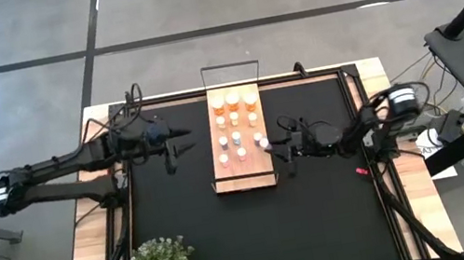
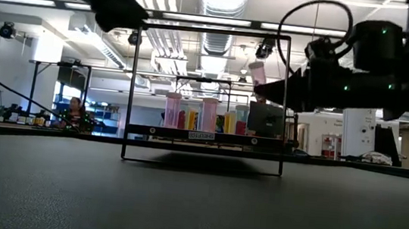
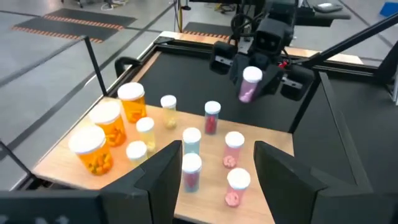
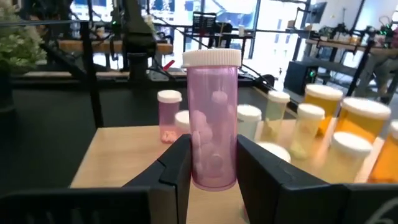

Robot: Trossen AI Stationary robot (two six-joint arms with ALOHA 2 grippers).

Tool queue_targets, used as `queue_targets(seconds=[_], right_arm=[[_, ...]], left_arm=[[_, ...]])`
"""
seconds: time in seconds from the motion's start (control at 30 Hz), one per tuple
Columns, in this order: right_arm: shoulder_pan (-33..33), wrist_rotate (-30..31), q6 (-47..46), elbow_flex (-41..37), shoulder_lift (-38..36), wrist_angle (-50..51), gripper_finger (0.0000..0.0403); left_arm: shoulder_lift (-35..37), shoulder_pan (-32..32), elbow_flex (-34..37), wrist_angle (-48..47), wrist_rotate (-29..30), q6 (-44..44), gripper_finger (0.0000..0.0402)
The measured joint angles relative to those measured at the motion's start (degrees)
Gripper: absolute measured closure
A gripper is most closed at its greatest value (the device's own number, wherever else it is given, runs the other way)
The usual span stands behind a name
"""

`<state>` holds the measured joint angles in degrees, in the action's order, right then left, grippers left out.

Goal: Pick and place medicine bottles onto shelf by color
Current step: Put the pink medicine bottle on the shelf aligned with the other pink medicine bottles

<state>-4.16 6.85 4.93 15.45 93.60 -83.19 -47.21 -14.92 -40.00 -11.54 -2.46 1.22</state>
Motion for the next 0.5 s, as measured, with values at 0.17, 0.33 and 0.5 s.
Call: queue_targets(seconds=[0.17, 0.33, 0.5], right_arm=[[-1.3, -0.2, -3.6, -0.3, 7.1, -6.9, 0.0303], [-1.5, -2.8, -5.0, 1.4, 11.8, -6.5, 0.0304], [-1.5, -4.3, -4.8, 3.3, 14.4, -6.9, 0.0303]], left_arm=[[4.1, 0.0, 5.4, 1.5, 0.0, 1.5, 0.0218], [7.0, 0.0, 9.1, 4.0, 0.0, 2.6, 0.0218], [8.3, -0.1, 11.6, 7.0, 0.0, 3.0, 0.0218]])
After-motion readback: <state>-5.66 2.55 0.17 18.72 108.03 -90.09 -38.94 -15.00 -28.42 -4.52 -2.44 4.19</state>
